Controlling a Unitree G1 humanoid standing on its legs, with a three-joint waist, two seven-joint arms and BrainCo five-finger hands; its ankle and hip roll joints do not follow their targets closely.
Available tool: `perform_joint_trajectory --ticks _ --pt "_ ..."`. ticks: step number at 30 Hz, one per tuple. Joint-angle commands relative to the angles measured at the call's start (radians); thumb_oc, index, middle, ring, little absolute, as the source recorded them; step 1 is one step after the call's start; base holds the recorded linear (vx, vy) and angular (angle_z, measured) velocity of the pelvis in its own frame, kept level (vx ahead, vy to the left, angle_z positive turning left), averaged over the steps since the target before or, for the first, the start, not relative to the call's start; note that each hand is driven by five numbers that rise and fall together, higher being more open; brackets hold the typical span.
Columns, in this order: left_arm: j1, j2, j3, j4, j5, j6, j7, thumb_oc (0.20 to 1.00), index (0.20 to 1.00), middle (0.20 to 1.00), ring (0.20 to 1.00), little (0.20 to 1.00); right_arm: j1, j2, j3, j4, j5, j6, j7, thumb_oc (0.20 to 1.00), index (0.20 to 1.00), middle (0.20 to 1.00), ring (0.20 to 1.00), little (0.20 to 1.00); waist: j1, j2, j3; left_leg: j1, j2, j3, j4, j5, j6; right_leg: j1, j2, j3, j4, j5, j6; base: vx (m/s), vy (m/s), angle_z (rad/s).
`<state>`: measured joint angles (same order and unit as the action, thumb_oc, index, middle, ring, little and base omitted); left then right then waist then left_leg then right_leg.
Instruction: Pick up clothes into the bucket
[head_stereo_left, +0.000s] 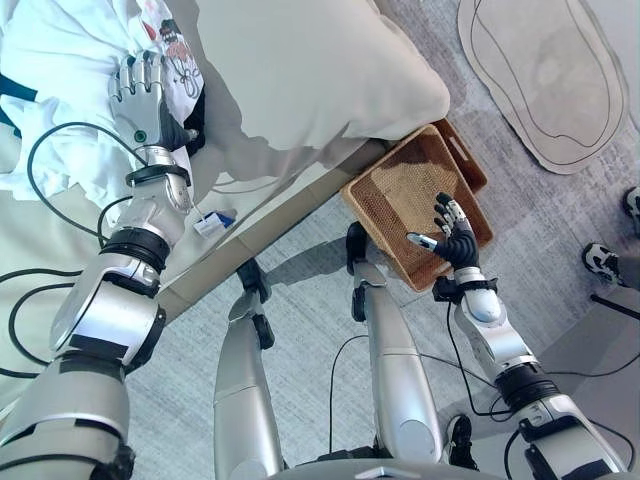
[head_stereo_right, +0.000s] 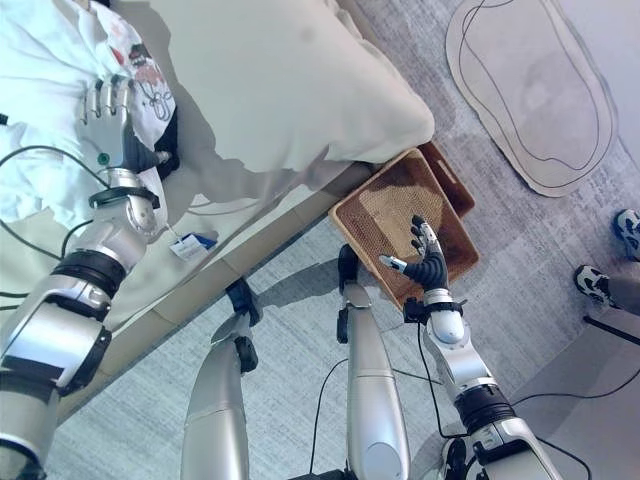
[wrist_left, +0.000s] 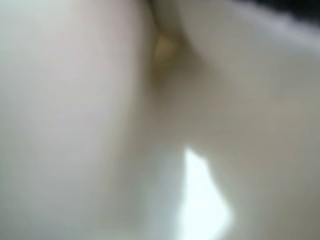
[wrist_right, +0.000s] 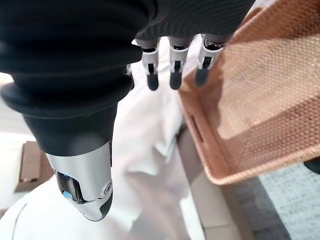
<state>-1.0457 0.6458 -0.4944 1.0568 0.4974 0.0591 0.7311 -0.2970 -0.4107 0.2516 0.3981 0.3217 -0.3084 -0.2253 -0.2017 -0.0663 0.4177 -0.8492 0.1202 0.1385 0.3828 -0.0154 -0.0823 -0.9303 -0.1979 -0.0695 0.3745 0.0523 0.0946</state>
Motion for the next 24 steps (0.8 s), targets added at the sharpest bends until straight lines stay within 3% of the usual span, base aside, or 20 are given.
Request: perform_joint_trajectory --ticks 1,2,3,4,15,24 --pt "0.095 0.019 0.039 0.153 -0.012 0.056 -0.118 0.536 0.536 0.536 0.536 0.536 0.057 -0.032 -0.008 -0.041 -0.021 -0.047 0.006 1.000 1.000 1.000 1.000 1.000 0.005 -0.010 -0.043 -0.011 -0.001 -0.020 0.108 -0.095 0.022 0.035 -0.082 0.001 -0.071 0.066 0.091 0.00 0.013 -0.04" --pt "0.096 0.019 0.039 0.154 -0.012 0.056 -0.118 0.438 0.438 0.438 0.438 0.438 0.058 -0.032 -0.007 -0.040 -0.021 -0.047 0.006 1.000 1.000 1.000 1.000 1.000 0.011 -0.004 -0.047 0.002 0.007 -0.027 0.111 -0.126 0.015 0.043 -0.073 0.003 -0.060 0.037 0.099 0.01 0.021 -0.04" --pt "0.102 0.019 0.036 0.155 -0.010 0.055 -0.130 0.200 0.200 0.200 0.200 0.200 0.057 -0.031 -0.005 -0.037 -0.022 -0.043 0.007 1.000 1.000 1.000 1.000 1.000 0.011 -0.002 -0.050 0.012 0.006 -0.025 0.105 -0.124 0.014 0.052 -0.074 0.002 -0.067 0.039 0.099 0.00 0.000 0.00" --pt "0.106 0.020 0.038 0.155 -0.011 0.051 -0.136 0.200 0.200 0.200 0.200 0.200 0.056 -0.030 -0.004 -0.033 -0.021 -0.041 0.010 1.000 1.000 1.000 1.000 1.000 0.005 -0.007 -0.048 0.008 -0.005 -0.020 0.094 -0.090 0.021 0.052 -0.086 -0.002 -0.083 0.070 0.092 -0.06 0.020 -0.02" --pt "0.217 0.011 0.101 0.033 -0.010 0.026 -0.128 0.200 0.200 0.200 0.200 0.200 0.068 -0.027 -0.012 -0.002 -0.041 -0.023 0.019 1.000 1.000 1.000 1.000 1.000 0.045 -0.002 -0.063 0.169 -0.024 -0.026 -0.005 -0.069 0.011 0.226 -0.096 -0.035 -0.162 0.084 0.098 0.00 0.000 0.01" --pt "0.358 -0.034 0.159 -0.219 0.045 0.015 -0.132 0.200 0.200 0.200 0.200 0.200 0.083 -0.009 -0.032 0.037 -0.068 0.004 0.012 1.000 1.000 1.000 1.000 1.000 0.091 -0.004 -0.065 0.326 -0.048 -0.034 -0.108 -0.043 0.004 0.421 -0.107 -0.090 -0.265 0.106 0.109 0.03 -0.008 0.07"
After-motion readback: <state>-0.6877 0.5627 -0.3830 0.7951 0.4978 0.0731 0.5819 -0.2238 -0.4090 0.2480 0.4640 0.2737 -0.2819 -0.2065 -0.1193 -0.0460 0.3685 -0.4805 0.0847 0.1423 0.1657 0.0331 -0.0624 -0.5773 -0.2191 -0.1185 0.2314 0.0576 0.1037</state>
